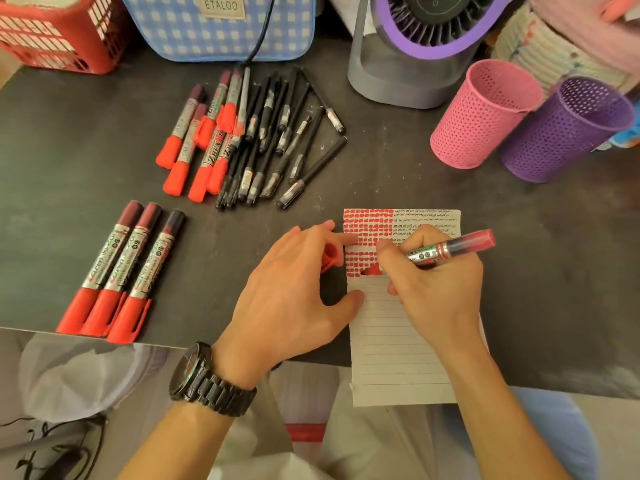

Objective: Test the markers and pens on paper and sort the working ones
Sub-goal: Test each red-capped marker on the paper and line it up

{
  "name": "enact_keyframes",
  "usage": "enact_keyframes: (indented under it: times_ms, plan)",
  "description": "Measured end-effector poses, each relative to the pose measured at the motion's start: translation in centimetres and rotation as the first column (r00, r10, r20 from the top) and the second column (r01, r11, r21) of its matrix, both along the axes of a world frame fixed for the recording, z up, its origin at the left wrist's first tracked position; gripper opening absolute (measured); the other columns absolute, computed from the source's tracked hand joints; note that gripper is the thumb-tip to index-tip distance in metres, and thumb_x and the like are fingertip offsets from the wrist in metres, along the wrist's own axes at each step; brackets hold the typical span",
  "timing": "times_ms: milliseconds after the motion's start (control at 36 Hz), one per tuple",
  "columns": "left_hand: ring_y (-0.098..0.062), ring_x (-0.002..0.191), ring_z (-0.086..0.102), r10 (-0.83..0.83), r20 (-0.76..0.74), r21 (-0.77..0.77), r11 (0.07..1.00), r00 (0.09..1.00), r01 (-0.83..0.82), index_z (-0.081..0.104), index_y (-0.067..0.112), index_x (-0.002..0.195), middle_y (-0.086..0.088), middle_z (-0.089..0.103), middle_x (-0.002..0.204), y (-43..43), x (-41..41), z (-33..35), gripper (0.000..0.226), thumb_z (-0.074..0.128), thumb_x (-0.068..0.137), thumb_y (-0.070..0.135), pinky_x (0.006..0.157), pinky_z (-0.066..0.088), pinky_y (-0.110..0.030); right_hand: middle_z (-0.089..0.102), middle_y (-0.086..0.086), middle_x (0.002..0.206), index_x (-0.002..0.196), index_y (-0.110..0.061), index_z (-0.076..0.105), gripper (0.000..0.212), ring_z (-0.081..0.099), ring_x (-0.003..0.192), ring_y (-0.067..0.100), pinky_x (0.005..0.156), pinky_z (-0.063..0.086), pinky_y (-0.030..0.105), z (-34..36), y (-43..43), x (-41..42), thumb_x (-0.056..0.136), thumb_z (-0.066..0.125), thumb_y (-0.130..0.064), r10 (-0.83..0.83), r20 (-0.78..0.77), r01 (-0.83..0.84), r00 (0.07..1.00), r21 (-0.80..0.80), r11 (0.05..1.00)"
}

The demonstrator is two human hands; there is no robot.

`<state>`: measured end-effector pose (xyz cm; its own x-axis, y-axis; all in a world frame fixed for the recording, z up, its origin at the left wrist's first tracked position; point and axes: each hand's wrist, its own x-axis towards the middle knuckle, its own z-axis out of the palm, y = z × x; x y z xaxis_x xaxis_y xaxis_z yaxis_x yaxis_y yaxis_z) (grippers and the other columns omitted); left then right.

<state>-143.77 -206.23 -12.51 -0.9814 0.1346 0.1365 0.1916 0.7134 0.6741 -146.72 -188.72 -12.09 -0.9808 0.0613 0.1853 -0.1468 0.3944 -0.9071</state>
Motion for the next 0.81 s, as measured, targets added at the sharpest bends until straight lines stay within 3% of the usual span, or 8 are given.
enact_keyframes:
  times_ms: [333, 806]
  plan:
    - [0.003, 0.14, 0.033, 0.001, -0.007, -0.011, 1.0, 1.0, -0.001, 0.041, 0.032, 0.097, 0.02, 0.057, 0.138, 0.0, -0.02, -0.2, 0.04, 0.07, 0.078, 0.051, 0.114, 0.04, -0.038, 0.062, -0.013, 0.054, 0.066, -0.024, 0.06, 0.03, 0.065, 0.054, 0.007, 0.059, 0.05, 0.009, -0.05, -0.1, 0.07, 0.088, 0.076, -0.012, 0.004, 0.0, -0.004, 1.0, 0.023, 1.0]
    - [0.003, 0.141, 0.034, 0.003, 0.002, -0.01, 1.0, 1.0, -0.002, 0.04, 0.033, 0.095, 0.022, 0.057, 0.138, -0.01, -0.02, -0.13, 0.039, 0.068, 0.078, 0.054, 0.113, 0.041, -0.041, 0.062, -0.014, 0.056, 0.069, -0.02, 0.062, 0.024, 0.066, 0.058, 0.009, 0.058, 0.054, 0.017, -0.16, 0.01, -0.02, 0.088, 0.076, -0.014, 0.007, 0.005, -0.007, 1.0, 0.049, 0.999]
